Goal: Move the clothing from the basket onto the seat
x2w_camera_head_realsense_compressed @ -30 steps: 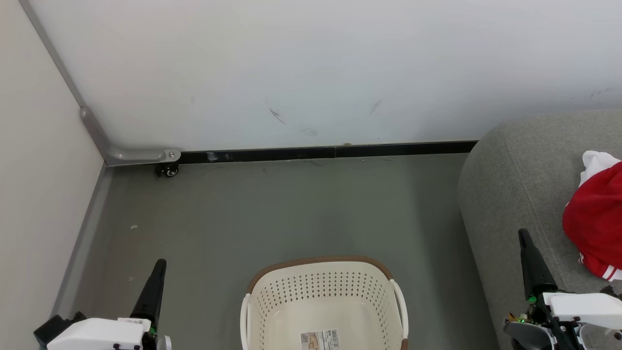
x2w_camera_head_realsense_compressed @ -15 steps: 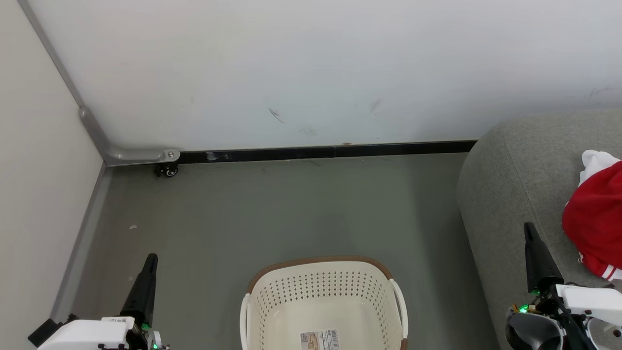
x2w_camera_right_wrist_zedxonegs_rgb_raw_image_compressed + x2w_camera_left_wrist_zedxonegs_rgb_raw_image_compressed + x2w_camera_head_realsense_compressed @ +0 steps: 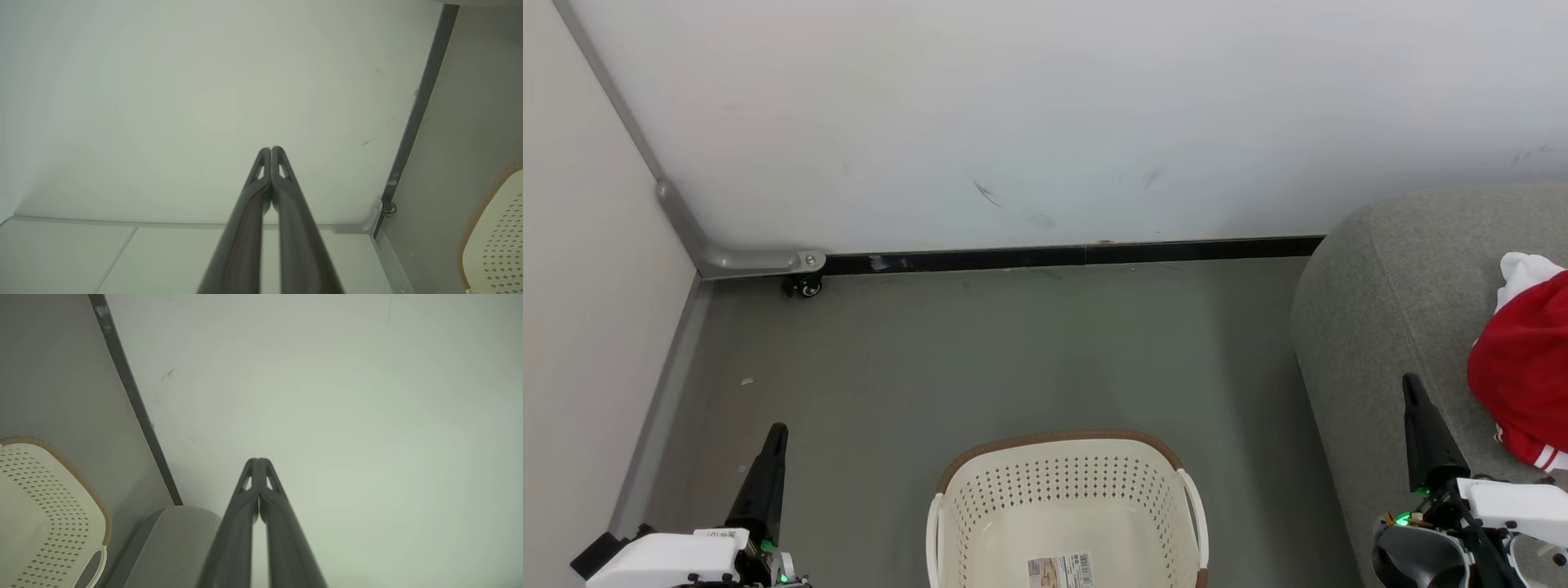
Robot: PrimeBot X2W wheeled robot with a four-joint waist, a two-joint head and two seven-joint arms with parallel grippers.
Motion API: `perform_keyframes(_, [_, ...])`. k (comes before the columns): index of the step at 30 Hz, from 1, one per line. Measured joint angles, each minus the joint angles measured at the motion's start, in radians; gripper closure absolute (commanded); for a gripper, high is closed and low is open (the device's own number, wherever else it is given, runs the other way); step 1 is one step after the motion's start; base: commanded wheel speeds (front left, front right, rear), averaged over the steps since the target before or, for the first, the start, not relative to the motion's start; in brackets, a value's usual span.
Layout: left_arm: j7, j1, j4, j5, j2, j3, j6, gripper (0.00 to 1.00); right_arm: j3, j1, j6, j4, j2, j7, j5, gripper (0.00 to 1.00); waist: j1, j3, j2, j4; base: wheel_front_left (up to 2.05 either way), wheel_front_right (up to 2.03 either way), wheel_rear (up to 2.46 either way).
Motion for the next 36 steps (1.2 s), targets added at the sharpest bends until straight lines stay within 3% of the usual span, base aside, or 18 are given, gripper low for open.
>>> perform_keyframes(36, [0.004,-0.001,0.017,0.000,-0.002,0.003,-0.008,1.00,-0.009,0.000,0.000,0.003,0.001,0.001,0.000,1.00,-0.0001,0.000,0.0000,0.000,0.00,0.00,0.00])
